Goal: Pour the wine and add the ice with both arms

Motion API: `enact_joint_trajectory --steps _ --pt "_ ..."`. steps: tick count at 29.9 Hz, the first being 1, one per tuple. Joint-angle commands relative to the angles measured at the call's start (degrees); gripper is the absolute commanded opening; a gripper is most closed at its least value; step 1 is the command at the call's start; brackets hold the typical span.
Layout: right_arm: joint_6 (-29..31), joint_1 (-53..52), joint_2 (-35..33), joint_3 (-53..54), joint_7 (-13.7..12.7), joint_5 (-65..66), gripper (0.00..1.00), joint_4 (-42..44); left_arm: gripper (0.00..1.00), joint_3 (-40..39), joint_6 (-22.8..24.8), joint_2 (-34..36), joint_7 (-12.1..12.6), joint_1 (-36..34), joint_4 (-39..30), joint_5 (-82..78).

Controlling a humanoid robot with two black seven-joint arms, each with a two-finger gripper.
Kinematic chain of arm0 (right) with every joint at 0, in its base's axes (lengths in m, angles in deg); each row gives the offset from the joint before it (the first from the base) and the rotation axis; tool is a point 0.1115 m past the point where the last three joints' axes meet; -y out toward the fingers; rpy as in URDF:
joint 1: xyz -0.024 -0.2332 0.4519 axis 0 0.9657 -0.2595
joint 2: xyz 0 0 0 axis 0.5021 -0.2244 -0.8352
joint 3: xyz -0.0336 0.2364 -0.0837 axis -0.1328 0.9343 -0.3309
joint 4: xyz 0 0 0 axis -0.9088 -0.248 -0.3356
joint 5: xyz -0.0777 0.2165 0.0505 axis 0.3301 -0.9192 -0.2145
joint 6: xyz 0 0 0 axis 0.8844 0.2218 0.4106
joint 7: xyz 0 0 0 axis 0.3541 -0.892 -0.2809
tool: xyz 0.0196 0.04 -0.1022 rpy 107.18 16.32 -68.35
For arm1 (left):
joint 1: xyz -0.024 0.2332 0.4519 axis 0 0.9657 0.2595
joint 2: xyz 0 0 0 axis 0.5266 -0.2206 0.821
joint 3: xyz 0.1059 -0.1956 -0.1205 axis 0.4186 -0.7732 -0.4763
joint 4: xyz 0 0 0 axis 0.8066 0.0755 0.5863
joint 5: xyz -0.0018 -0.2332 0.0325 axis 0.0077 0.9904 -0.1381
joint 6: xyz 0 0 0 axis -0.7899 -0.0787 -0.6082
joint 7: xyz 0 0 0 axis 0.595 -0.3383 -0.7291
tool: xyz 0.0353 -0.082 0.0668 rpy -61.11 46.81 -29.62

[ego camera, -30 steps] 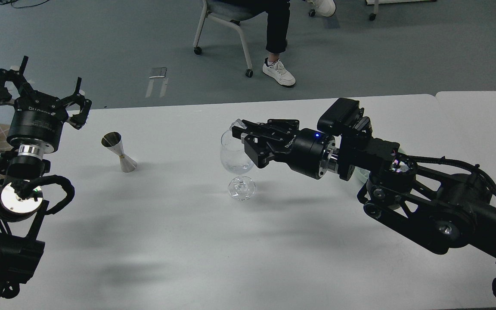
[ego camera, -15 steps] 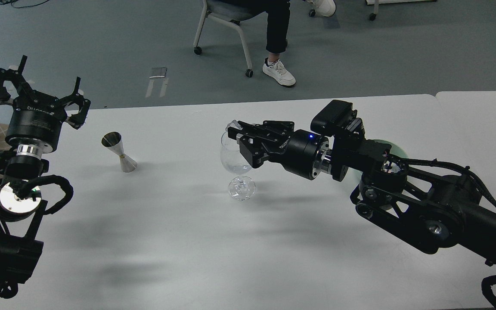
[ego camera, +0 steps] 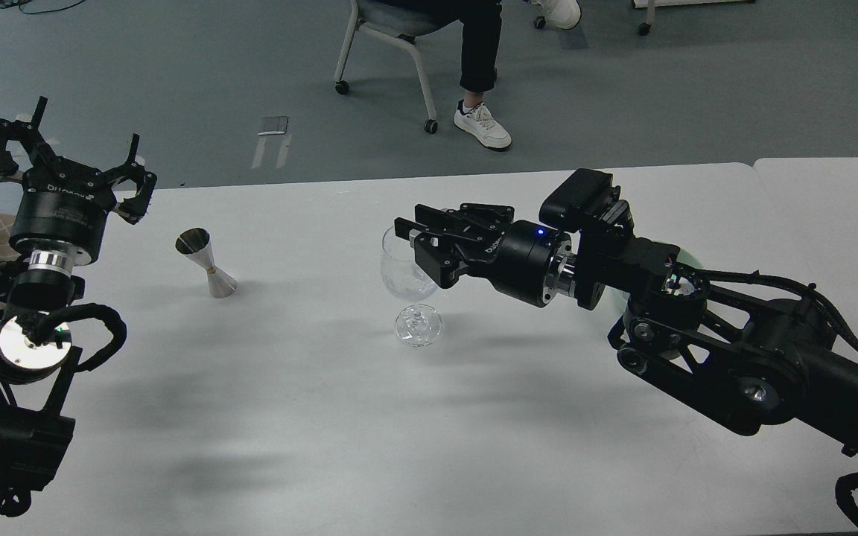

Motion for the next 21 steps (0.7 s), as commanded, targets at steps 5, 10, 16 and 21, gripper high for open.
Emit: enact_joint_trajectory --steps 5,10,16,21 --pt "-0.69 -1.40 0.61 5.21 0.00 -0.52 0.57 -0.14 0.98 0.00 -0.08 0.00 -0.01 -0.08 0.00 0.00" --pt "-0.69 -1.49 6.84 15.77 0.00 -0.96 1.00 0.65 0.98 0.00 -0.96 0.00 -0.10 -0.08 0.00 -0.09" --pt "-0.78 -3.76 14.24 30.78 0.09 -5.25 1.00 6.96 0.98 0.43 -0.88 0.18 0.16 -0.08 2.01 -0.35" --pt "-0.86 -8.96 14.24 37.84 0.35 -15.73 1.00 13.66 0.98 0.97 -0.44 0.26 0.78 -1.05 2.99 -0.53"
